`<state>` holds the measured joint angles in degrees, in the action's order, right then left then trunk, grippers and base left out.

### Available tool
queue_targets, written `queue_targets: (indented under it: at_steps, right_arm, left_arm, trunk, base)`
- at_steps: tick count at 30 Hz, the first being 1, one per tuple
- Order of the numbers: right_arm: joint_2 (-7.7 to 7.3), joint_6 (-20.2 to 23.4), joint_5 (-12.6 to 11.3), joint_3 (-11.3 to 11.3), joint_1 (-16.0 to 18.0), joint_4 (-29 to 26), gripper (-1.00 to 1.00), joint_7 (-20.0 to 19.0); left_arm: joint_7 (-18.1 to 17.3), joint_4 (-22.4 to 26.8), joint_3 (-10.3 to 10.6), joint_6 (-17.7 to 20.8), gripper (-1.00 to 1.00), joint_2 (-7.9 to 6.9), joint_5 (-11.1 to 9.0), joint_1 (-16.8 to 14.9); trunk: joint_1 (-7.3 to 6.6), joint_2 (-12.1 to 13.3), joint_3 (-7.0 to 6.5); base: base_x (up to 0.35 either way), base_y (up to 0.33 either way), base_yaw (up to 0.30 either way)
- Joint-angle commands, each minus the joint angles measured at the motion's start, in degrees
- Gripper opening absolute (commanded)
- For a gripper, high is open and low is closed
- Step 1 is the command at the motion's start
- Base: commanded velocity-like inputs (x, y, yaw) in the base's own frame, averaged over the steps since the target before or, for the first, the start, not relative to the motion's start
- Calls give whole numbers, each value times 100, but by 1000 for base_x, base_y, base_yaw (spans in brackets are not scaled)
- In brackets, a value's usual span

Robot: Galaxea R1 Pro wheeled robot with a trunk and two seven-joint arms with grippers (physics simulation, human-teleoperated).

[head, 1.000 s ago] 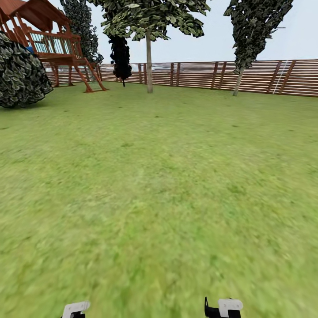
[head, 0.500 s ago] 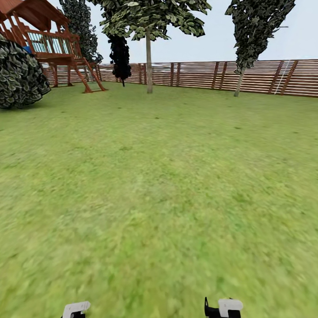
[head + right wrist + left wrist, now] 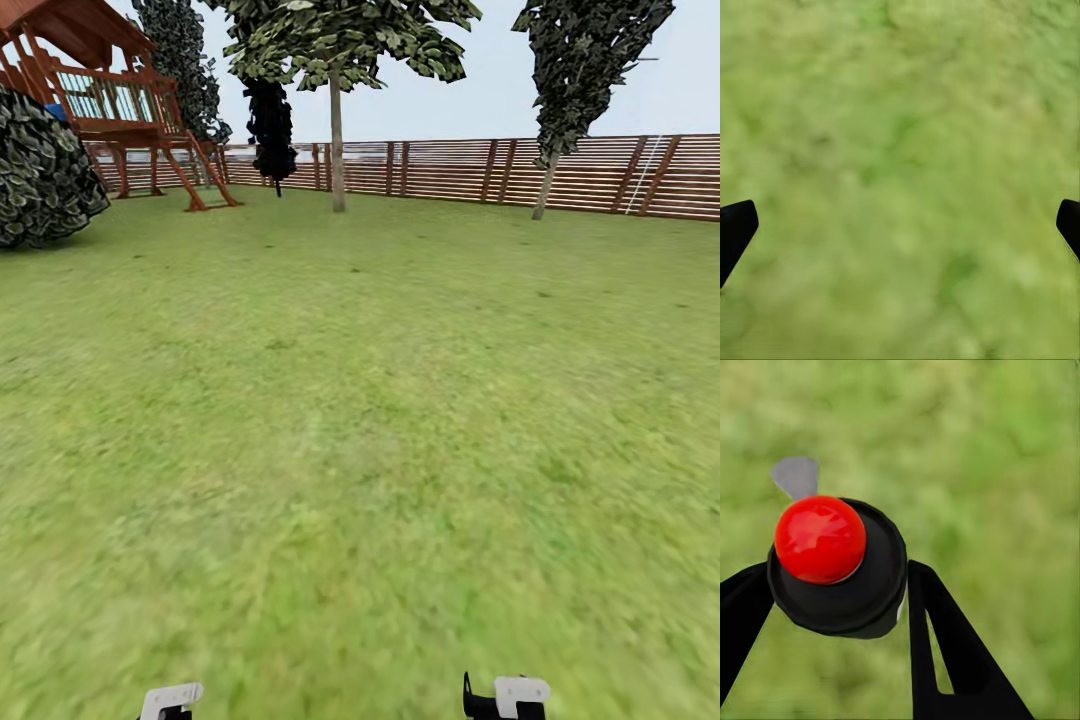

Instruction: In the garden, pick up the pesticide atomizer on the floor and spray pesticide onto both trees until each tree trunk is fully covered.

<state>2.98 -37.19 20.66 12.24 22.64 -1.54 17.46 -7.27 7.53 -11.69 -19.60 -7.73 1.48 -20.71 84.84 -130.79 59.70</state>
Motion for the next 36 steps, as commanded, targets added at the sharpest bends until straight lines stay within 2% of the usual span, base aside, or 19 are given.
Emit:
queue_targets:
  at_steps: [1, 36]
  right_arm:
    - [1, -8, 61, 33, 3, 4, 100, 38]
    - [4, -8, 61, 33, 3, 4, 100, 38]
  left_arm:
    - [-43, -6, -57, -16, -100, 0, 16, -3]
    - [-46, -6, -70, -10, -100, 0, 19, -3]
  trunk:
    - [3, -2, 5]
    - [3, -2, 5]
  base:
    - [338, 0, 0]
    - [338, 0, 0]
